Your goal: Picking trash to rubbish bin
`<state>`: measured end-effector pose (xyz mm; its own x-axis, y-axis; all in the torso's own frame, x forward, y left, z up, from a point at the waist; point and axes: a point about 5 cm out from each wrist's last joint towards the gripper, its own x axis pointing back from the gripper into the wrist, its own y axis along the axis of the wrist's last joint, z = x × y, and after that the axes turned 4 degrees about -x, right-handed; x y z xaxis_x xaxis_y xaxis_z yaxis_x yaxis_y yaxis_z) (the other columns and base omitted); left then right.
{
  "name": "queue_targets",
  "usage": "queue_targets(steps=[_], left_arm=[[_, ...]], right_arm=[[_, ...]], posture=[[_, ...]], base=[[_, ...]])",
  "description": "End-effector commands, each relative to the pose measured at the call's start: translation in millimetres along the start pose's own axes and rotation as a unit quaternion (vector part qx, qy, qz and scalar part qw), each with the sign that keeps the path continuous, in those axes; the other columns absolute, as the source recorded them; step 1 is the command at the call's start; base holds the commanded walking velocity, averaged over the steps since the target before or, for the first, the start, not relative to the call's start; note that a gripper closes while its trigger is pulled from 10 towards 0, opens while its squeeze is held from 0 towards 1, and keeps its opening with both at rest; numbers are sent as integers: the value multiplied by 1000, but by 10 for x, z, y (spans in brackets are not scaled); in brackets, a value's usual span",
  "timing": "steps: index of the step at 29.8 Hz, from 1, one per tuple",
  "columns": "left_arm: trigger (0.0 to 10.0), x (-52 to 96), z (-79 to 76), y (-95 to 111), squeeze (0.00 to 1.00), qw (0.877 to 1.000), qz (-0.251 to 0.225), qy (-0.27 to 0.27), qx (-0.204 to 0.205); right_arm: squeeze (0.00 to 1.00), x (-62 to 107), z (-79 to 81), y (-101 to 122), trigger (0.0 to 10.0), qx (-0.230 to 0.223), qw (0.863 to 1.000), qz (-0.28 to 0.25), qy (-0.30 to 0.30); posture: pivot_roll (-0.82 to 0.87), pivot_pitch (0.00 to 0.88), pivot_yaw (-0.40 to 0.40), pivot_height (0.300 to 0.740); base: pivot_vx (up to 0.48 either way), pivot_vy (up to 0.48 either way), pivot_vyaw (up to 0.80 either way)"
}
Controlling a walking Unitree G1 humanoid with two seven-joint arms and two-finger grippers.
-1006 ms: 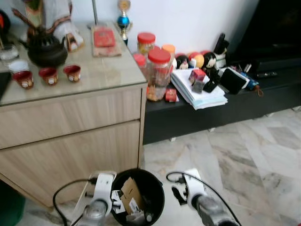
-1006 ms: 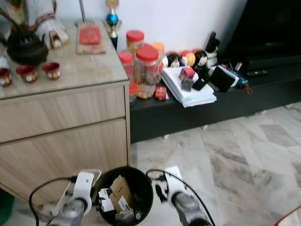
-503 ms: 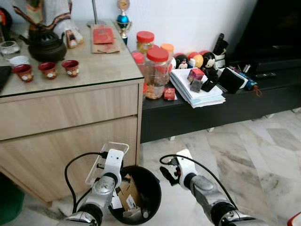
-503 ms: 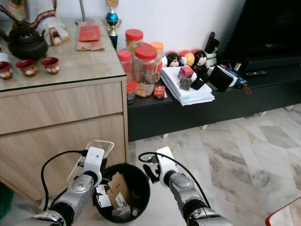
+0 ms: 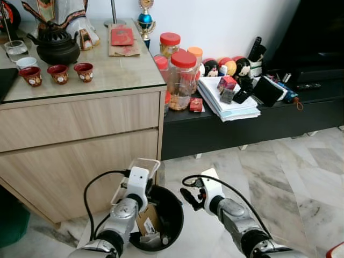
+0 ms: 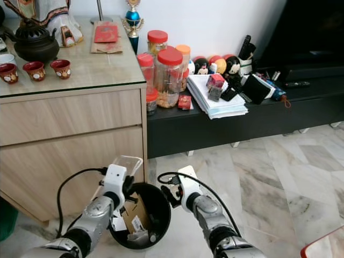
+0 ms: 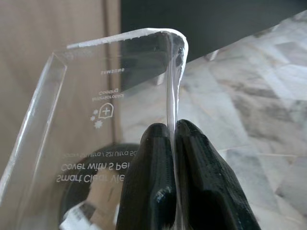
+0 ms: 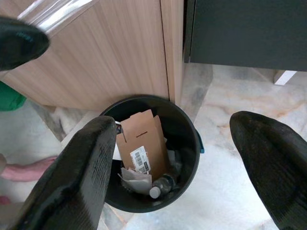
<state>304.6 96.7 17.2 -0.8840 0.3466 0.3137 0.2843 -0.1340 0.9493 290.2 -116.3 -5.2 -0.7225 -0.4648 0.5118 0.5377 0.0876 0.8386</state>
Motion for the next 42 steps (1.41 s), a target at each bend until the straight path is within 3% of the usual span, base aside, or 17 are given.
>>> queue_targets(steps=[1, 2, 3, 23, 24, 27, 28, 30, 32, 35, 42], left_arm=[[10000, -38, -84, 71, 173, 1000, -14, -24, -4], [10000, -45, -101, 82, 886, 999, -16, -27, -4], [10000, -50, -110, 89, 1000, 999, -17, -29, -2], [10000, -23, -64, 33, 1000, 1000, -7, -17, -1], [10000, -17, -49, 23, 694, 1000, -4, -10, -5], [10000, -11, -33, 12, 694, 1000, -1, -3, -10], [10000, 25, 51, -43, 0, 1000, 10, 26, -14], [10000, 54, 114, -83, 0, 999, 18, 48, -18], [10000, 159, 273, -210, 0, 994, 35, 103, -11], [10000, 283, 389, -380, 0, 988, 64, 137, -1], [10000, 542, 469, -743, 0, 976, 123, 177, 42]], right_arm=[[0, 26, -58, 14, 10000, -1, 1000, -5, -8], [0, 28, -61, 13, 10000, -2, 1000, -5, -8], [0, 29, -62, 12, 10000, -2, 1000, -6, -8], [0, 67, -98, -84, 10000, -10, 1000, 4, -22], [0, 74, -106, -98, 10000, -12, 1000, 5, -25], [0, 81, -114, -112, 10000, -14, 999, 7, -28], [0, 112, -161, -167, 10000, -15, 999, 15, -49], [0, 137, -196, -209, 10000, -16, 998, 21, -64], [0, 212, -282, -340, 10000, -32, 993, 38, -103], [0, 278, -327, -470, 10000, -47, 989, 55, -129], [0, 443, -418, -746, 10000, -75, 975, 92, -185]], posture=[[-11, 115, -133, 740], [-15, 117, -136, 740], [-15, 117, -136, 740], [-10, 114, -142, 740], [-10, 114, -142, 740], [-10, 114, -142, 740], [2, 108, -136, 740], [2, 108, -136, 740], [8, 103, -131, 740], [8, 95, -120, 740], [16, 82, -102, 740]], base=[[0, 0, 0], [0, 0, 0], [0, 0, 0], [0, 0, 0], [0, 0, 0], [0, 0, 0], [0, 0, 0], [0, 0, 0], [0, 0, 0], [0, 0, 0], [0, 0, 0]])
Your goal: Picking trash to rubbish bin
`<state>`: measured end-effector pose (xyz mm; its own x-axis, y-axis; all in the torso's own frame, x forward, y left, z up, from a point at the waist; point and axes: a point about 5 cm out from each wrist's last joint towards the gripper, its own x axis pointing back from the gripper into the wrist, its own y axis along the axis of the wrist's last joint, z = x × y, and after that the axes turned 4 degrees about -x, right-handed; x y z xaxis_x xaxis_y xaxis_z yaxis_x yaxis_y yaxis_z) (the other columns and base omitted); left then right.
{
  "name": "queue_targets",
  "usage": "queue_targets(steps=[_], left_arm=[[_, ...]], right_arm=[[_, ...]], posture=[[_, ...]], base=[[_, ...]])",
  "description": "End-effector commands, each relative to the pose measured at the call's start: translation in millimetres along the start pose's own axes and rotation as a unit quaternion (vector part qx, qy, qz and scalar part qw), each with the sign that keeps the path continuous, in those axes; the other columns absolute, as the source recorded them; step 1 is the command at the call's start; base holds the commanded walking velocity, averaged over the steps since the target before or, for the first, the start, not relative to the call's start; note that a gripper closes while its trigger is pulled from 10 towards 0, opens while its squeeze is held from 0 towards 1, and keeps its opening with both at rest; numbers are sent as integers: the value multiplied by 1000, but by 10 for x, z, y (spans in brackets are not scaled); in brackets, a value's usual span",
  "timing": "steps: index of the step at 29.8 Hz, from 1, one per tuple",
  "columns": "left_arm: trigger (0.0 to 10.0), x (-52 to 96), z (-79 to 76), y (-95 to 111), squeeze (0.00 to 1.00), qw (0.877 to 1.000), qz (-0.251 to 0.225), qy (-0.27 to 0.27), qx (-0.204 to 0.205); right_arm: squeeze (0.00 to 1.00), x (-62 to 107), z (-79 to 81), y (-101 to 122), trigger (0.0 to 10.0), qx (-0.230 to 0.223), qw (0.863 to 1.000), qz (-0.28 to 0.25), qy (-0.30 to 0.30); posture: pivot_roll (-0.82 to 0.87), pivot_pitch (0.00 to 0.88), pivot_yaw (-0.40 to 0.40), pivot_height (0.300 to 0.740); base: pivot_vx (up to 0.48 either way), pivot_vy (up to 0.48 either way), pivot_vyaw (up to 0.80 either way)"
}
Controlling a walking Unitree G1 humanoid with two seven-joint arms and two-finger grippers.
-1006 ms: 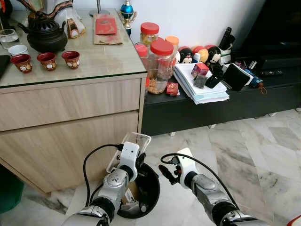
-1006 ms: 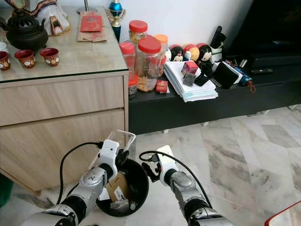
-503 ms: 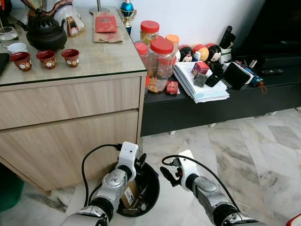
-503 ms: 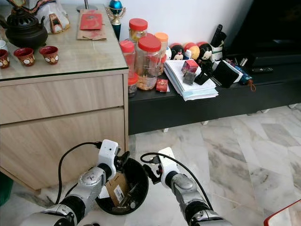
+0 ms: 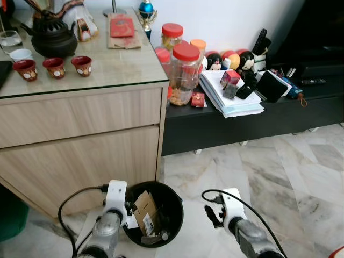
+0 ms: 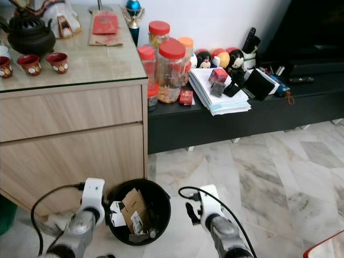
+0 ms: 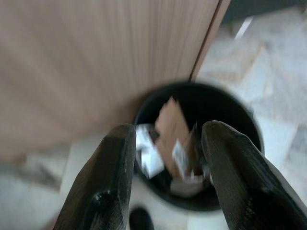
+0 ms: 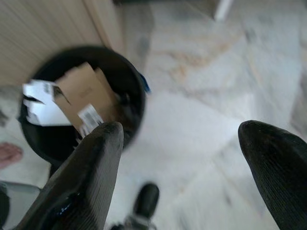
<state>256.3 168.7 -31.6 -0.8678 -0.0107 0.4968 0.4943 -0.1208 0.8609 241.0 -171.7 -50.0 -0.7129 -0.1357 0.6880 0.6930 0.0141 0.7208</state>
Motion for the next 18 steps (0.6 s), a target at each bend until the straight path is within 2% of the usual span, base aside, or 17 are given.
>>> queue_targets(steps=[1, 3, 9, 18], left_arm=[[10000, 49, 0, -145, 0, 999, 31, 5, 6], [10000, 109, 2, -268, 0, 999, 47, 4, 0], [10000, 182, 10, -394, 0, 998, 58, 10, -3], [10000, 221, -26, -479, 0, 997, 77, 11, -1]], right_arm=[[0, 54, -131, -148, 10000, -24, 999, 26, -33], [0, 94, -174, -268, 10000, -35, 997, 43, -47], [0, 136, -192, -396, 10000, -41, 996, 57, -57], [0, 146, -189, -434, 10000, -41, 995, 65, -62]], posture=[[14, 78, -96, 740], [16, 71, -87, 740], [26, 61, -78, 740], [22, 35, -73, 740]], base=[[0, 0, 0], [0, 0, 0], [0, 0, 0], [0, 0, 0]])
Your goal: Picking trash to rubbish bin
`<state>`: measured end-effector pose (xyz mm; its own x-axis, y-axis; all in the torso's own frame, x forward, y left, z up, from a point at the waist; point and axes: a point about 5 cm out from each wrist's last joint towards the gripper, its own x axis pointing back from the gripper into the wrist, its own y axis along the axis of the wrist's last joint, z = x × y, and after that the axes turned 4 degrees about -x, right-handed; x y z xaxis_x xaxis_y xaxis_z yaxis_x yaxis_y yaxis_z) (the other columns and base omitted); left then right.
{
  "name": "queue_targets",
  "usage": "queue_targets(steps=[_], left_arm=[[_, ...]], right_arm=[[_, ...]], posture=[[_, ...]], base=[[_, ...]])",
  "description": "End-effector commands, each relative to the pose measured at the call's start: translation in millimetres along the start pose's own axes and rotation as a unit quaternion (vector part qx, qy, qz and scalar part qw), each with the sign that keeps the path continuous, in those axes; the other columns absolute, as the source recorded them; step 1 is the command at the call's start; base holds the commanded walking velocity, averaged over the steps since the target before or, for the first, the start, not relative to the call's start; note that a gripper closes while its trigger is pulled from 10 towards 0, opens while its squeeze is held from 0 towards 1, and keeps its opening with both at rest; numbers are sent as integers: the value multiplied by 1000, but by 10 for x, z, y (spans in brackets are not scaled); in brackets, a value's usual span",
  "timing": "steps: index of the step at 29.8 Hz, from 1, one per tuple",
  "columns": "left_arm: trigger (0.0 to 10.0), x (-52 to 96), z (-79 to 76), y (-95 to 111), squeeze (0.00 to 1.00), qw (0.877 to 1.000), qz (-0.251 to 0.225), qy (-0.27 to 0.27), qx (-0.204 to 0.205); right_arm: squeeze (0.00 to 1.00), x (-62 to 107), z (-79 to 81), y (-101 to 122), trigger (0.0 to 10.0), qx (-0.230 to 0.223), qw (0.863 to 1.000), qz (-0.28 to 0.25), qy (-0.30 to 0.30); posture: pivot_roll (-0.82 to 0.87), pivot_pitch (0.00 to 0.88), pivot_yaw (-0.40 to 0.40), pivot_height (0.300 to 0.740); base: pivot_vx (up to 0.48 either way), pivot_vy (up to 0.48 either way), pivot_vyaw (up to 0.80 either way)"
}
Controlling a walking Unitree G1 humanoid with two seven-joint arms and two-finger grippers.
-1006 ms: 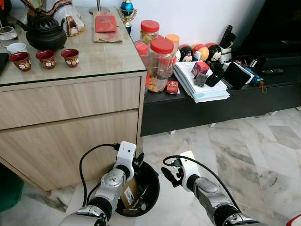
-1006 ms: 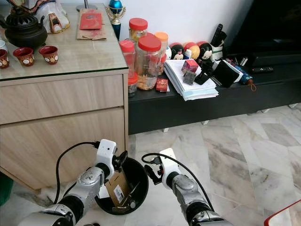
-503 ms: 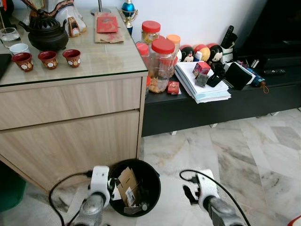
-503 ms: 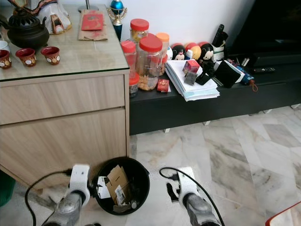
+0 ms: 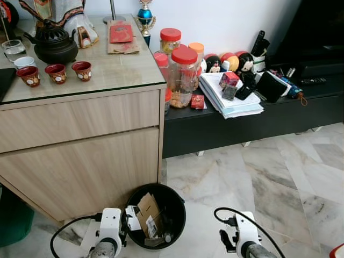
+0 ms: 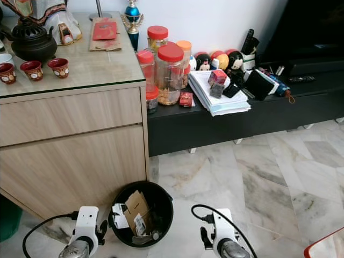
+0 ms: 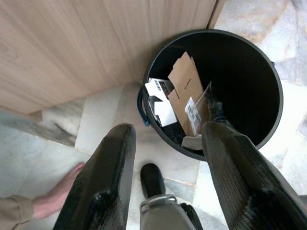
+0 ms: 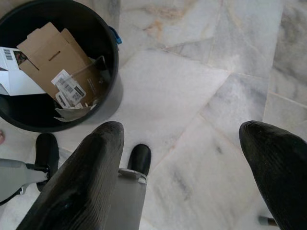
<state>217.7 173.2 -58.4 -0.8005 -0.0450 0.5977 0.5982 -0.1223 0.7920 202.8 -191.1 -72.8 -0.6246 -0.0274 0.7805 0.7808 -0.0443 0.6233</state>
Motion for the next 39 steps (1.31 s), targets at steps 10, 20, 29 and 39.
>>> queue_targets(steps=[10, 20, 29, 39], left_arm=[[10000, 6, -63, -26, 0, 1000, 8, -9, 4], [10000, 8, -72, -30, 0, 1000, 8, -12, 2], [10000, -3, -87, -1, 0, 1000, 4, -14, 2], [10000, -10, -85, 21, 0, 1000, 0, -13, 4]], right_arm=[[0, -11, 23, 32, 10000, -6, 1000, -3, -2], [0, -5, 11, 8, 10000, -5, 1000, -1, -6], [0, -4, 8, 12, 10000, -4, 1000, -2, -5], [0, -6, -4, 36, 10000, -7, 1000, -6, -8]], posture=[[24, 10, -71, 740], [23, 2, -69, 740], [23, 6, -74, 740], [23, 35, -83, 740]], base=[[-157, 0, 0], [-269, 0, 0], [-263, 0, 0], [-255, 0, 0]])
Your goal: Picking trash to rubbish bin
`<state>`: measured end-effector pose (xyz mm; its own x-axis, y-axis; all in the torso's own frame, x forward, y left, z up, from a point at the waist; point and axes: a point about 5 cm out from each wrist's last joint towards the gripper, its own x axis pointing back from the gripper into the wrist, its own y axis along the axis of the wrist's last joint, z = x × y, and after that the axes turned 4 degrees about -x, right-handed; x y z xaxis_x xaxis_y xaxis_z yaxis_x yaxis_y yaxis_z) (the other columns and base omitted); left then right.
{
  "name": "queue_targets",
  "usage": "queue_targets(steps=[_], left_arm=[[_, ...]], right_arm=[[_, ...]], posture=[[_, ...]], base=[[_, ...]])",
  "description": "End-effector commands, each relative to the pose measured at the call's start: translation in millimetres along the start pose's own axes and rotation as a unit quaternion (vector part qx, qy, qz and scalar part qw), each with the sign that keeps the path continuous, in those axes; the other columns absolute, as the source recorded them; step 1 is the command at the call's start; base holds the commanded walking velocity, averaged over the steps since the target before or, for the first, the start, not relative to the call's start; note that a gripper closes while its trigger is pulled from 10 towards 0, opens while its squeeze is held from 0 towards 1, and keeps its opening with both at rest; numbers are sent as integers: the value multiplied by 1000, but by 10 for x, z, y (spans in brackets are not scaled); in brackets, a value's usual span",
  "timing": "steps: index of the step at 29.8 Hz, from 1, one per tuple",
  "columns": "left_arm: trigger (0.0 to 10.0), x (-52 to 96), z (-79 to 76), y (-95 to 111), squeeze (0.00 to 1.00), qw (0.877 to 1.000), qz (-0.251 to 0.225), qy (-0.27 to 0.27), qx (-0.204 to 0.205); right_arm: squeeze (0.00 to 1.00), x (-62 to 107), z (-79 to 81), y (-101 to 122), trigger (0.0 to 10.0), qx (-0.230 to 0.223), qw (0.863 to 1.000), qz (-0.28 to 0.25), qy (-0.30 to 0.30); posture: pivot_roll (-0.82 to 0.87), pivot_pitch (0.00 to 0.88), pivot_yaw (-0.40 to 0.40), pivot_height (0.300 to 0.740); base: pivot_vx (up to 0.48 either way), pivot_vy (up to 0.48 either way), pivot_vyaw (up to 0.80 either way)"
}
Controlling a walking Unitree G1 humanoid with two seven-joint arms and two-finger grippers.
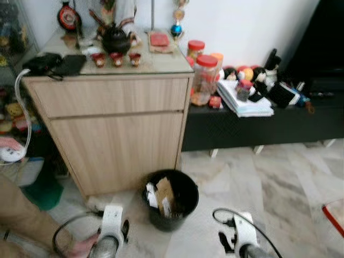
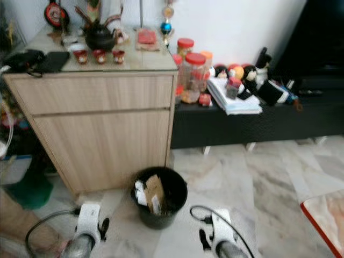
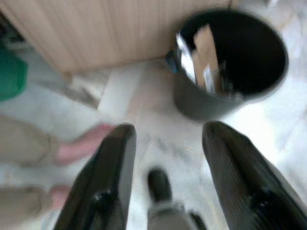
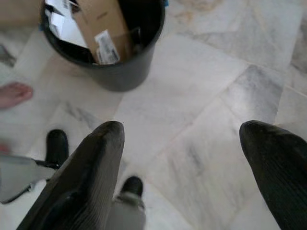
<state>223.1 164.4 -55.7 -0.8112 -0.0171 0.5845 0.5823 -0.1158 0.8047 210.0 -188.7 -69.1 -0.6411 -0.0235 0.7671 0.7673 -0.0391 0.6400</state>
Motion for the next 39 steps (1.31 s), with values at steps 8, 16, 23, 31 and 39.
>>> queue_targets(steps=[8, 16, 23, 31, 39], left_arm=[[10000, 10, 15, -37, 0, 1000, 9, 2, 2], [10000, 6, 15, -26, 0, 1000, 8, 2, 2], [10000, 5, 5, -26, 0, 1000, 8, 0, 0], [10000, 1, 16, -19, 0, 1000, 9, 3, -4], [10000, -2, 11, -13, 0, 1000, 8, 2, -3]], right_arm=[[0, 11, -29, -41, 10000, -13, 1000, 3, -9], [0, 12, -30, -42, 10000, -15, 1000, 1, -11], [0, 13, -31, -44, 10000, -15, 1000, 1, -11], [0, 12, -25, -44, 10000, -16, 1000, 0, -11], [0, 11, -26, -34, 10000, -14, 1000, -2, -11]], posture=[[24, 51, -81, 740], [23, 56, -79, 740], [23, 56, -79, 740], [19, 56, -75, 740], [17, 52, -74, 740]], base=[[-251, 0, 0], [-247, 0, 0], [-211, 0, 0], [0, 0, 0], [0, 0, 0]])
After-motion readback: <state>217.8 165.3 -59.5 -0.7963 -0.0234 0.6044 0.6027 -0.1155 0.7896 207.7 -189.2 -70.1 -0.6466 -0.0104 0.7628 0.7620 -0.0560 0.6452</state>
